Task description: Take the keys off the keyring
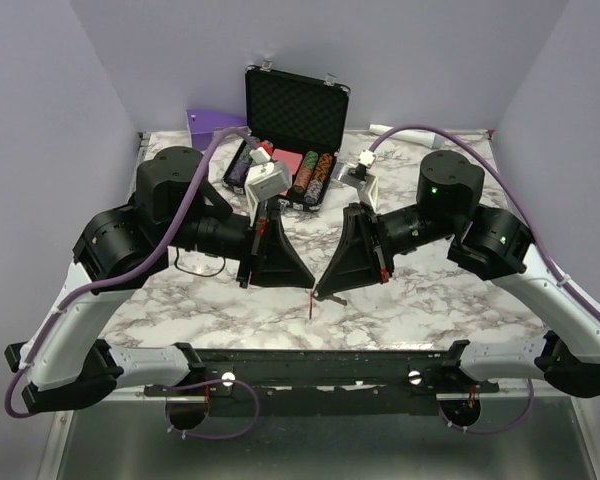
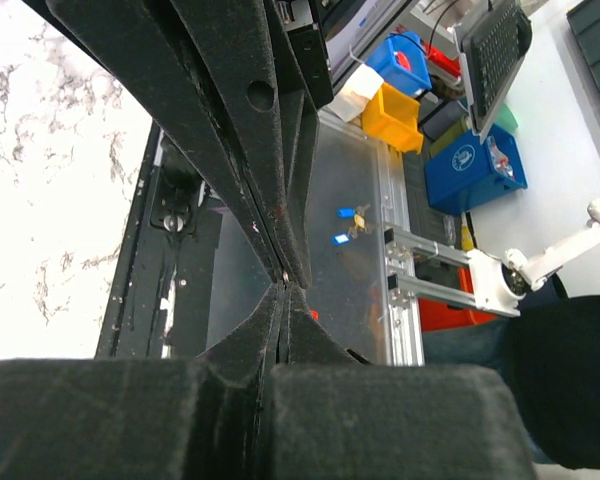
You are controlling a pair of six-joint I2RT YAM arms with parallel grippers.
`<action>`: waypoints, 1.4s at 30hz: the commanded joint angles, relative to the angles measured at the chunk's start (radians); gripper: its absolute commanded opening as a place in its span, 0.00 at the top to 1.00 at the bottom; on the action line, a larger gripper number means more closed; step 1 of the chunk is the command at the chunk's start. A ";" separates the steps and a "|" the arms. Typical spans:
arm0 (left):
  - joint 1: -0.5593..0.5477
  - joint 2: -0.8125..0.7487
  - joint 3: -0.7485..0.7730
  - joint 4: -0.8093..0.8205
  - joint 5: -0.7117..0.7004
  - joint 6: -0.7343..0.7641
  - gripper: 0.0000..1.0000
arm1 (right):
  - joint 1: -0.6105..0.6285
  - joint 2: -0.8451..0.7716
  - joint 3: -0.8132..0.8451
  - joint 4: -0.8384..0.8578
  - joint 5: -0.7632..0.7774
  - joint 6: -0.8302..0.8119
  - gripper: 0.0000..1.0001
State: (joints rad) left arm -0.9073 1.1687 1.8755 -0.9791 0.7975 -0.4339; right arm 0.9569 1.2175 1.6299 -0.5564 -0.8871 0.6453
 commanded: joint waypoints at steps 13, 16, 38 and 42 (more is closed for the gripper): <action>-0.067 0.149 0.152 -0.142 0.063 0.075 1.00 | -0.003 0.031 0.025 0.007 0.028 -0.016 0.99; -0.070 0.164 0.192 -0.165 0.025 0.075 1.00 | -0.003 0.024 0.030 -0.010 0.054 -0.030 0.99; -0.042 -0.305 -0.266 0.428 -0.584 -0.242 0.32 | -0.003 -0.091 -0.040 0.252 0.266 0.045 0.99; -0.041 -0.349 -0.361 0.563 -0.584 -0.313 0.38 | -0.001 -0.110 -0.084 0.363 0.283 0.093 0.99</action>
State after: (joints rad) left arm -0.9546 0.8322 1.6058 -0.6338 0.2741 -0.6292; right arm 0.9543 1.1343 1.5822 -0.3698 -0.6537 0.6827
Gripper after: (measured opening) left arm 0.644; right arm 0.014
